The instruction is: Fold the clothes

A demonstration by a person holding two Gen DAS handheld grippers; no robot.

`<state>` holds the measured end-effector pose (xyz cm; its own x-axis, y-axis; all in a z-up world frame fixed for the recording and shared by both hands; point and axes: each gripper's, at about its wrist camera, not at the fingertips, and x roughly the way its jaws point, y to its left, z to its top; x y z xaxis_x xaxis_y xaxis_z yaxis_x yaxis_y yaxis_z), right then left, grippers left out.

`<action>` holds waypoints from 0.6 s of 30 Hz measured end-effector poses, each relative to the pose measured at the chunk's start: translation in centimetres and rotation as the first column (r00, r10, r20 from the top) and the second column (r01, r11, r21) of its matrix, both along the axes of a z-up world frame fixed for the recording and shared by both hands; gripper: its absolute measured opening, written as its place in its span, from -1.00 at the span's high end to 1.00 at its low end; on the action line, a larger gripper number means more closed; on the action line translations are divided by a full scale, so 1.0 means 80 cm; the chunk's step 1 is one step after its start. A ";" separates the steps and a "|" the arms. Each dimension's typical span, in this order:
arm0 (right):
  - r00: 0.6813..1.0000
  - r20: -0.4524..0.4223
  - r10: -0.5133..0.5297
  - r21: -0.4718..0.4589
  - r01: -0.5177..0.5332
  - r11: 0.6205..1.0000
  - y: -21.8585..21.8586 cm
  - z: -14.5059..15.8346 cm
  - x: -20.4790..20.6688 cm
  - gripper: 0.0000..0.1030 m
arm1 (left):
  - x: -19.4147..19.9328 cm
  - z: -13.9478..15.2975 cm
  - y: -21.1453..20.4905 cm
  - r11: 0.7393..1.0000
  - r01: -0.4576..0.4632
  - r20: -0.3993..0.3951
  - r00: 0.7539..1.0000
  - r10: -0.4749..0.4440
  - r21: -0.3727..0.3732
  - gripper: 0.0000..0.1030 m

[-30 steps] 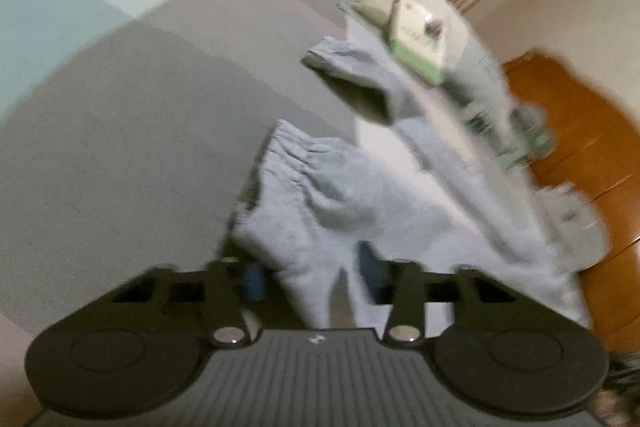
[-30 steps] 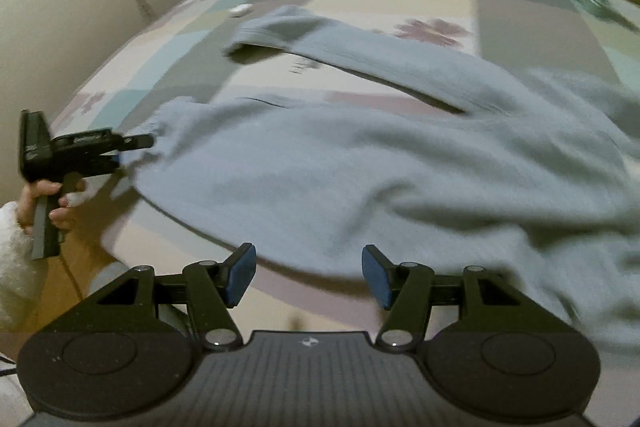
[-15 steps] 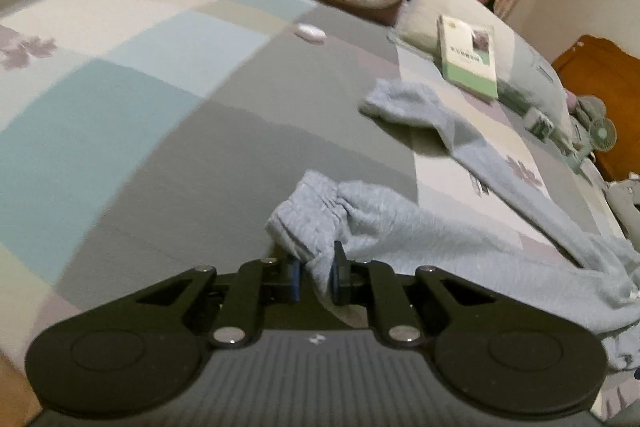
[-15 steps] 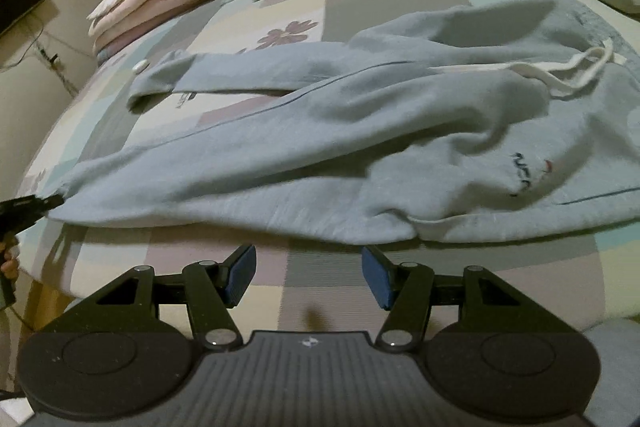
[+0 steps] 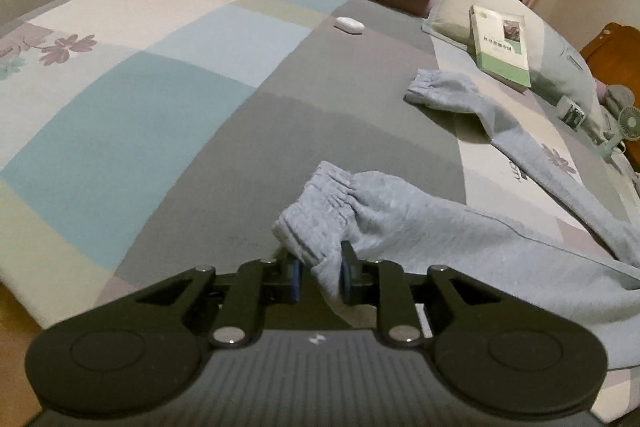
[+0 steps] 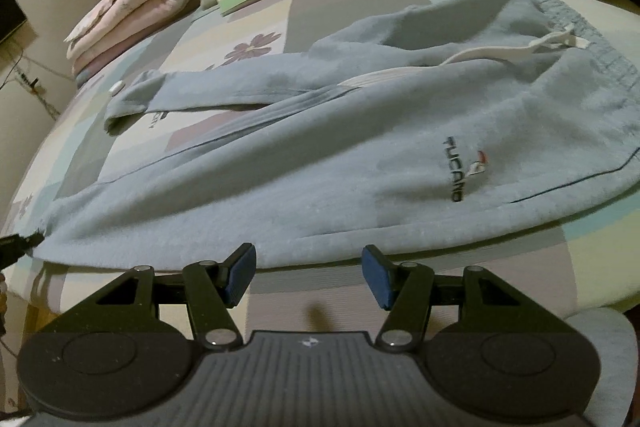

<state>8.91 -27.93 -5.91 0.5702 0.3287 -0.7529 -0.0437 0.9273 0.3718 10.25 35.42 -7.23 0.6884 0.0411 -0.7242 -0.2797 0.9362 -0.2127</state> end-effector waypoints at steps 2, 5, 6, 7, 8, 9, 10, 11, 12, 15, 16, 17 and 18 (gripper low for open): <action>1.000 -0.007 -0.022 0.009 0.022 1.000 -0.008 -0.003 0.001 -0.24 | -0.004 0.004 0.001 1.000 -0.005 -0.003 1.000 0.006 0.016 0.35; 0.998 -0.019 -0.057 0.029 0.058 0.998 -0.022 -0.009 0.000 -0.24 | -0.011 0.011 -0.004 0.996 -0.013 -0.011 1.000 0.014 0.084 0.17; 0.997 -0.022 -0.070 0.036 0.071 0.997 -0.028 -0.010 -0.001 -0.24 | -0.013 0.014 -0.006 0.994 -0.016 -0.014 1.000 0.017 0.113 0.20; 0.996 -0.024 -0.084 0.043 0.085 0.995 -0.035 -0.012 -0.002 -0.24 | -0.015 0.017 -0.008 0.990 -0.018 -0.017 1.000 0.021 0.141 0.19; 0.995 -0.026 -0.099 0.050 0.100 0.994 -0.041 -0.013 -0.004 -0.24 | -0.017 0.020 -0.010 0.985 -0.020 -0.020 1.000 0.024 0.169 0.17; 0.993 -0.029 -0.115 0.060 0.116 0.991 -0.048 -0.015 -0.005 -0.24 | -0.019 0.023 -0.013 0.981 -0.020 -0.022 0.999 0.024 0.193 0.17; 0.991 -0.032 -0.131 0.070 0.133 0.989 -0.056 -0.016 -0.006 -0.24 | -0.021 0.026 -0.018 0.979 -0.009 -0.020 1.000 0.013 0.203 0.16; 0.989 -0.034 -0.145 0.077 0.147 0.986 -0.062 -0.017 -0.007 -0.24 | -0.023 0.030 -0.023 0.977 0.002 -0.019 1.000 0.002 0.212 0.16; 0.987 -0.036 -0.159 0.084 0.162 0.983 -0.068 -0.018 -0.007 -0.24 | -0.025 0.033 -0.027 0.975 0.013 -0.017 1.000 -0.009 0.222 0.16; 0.985 -0.026 -0.169 0.077 0.171 0.982 -0.075 -0.019 -0.009 -0.24 | -0.030 0.043 -0.061 0.956 0.093 -0.015 0.996 -0.092 0.279 0.07; 0.988 -0.015 -0.156 0.059 0.156 0.986 -0.073 -0.017 -0.009 -0.24 | -0.030 0.045 -0.080 0.943 0.139 -0.019 0.990 -0.140 0.303 0.01; 0.990 -0.002 -0.139 0.036 0.139 0.990 -0.069 -0.015 -0.010 -0.24 | -0.030 0.047 -0.099 0.927 0.185 -0.025 0.982 -0.188 0.326 -0.02; 0.993 0.013 -0.114 0.005 0.114 0.993 -0.063 -0.012 -0.009 -0.24 | -0.030 0.049 -0.119 0.908 0.233 -0.031 0.971 -0.237 0.349 -0.07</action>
<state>8.15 -32.99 -6.89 0.6137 0.2641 -0.7441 0.0573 0.9250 0.3756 7.84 25.93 -3.27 0.7173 0.1250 -0.6855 -0.0421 0.9897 0.1365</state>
